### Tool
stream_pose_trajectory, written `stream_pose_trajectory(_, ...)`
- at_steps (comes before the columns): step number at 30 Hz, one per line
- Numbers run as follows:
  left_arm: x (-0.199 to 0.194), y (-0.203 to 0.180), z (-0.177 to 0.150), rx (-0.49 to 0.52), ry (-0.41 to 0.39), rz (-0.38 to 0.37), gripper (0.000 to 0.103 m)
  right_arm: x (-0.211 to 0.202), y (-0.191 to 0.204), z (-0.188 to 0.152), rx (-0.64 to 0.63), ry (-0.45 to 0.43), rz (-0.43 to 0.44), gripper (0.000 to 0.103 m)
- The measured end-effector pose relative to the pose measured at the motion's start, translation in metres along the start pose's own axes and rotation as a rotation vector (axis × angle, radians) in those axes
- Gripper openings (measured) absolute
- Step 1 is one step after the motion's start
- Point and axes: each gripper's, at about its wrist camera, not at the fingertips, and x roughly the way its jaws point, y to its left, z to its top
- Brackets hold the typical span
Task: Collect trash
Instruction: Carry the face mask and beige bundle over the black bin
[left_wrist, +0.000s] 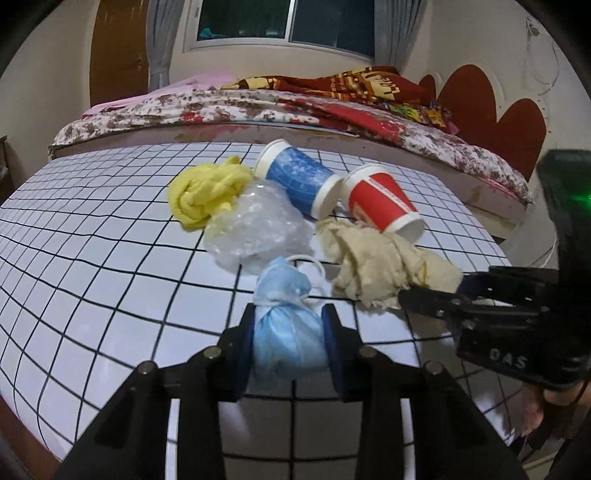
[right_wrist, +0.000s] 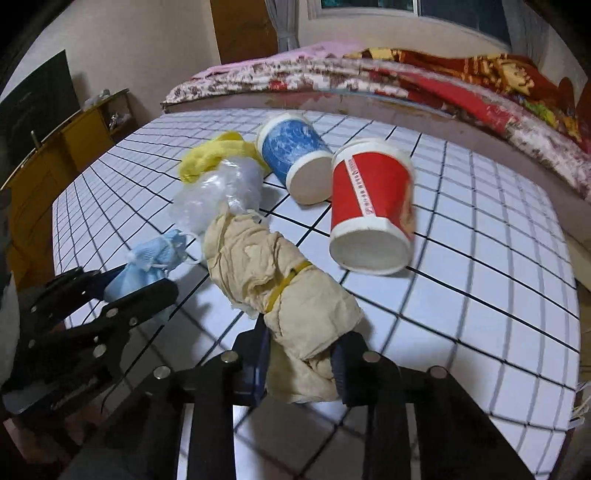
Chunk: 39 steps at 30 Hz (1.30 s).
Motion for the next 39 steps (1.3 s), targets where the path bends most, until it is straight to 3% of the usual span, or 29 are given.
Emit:
stream_pose_trajectory(26, -0.046, -0.100, -0.036, 0.118, -0.026, -0.136, 0.030, -0.178, -0.104, -0.114, 0.258, -0.114, -0.185, 0.031)
stream_pose_trajectory(39, -0.063, -0.164, -0.044, 0.196, -0.035, -0.211, 0.030, -0.223, -0.136, -0.167, 0.326, -0.123, -0.273, 0.031)
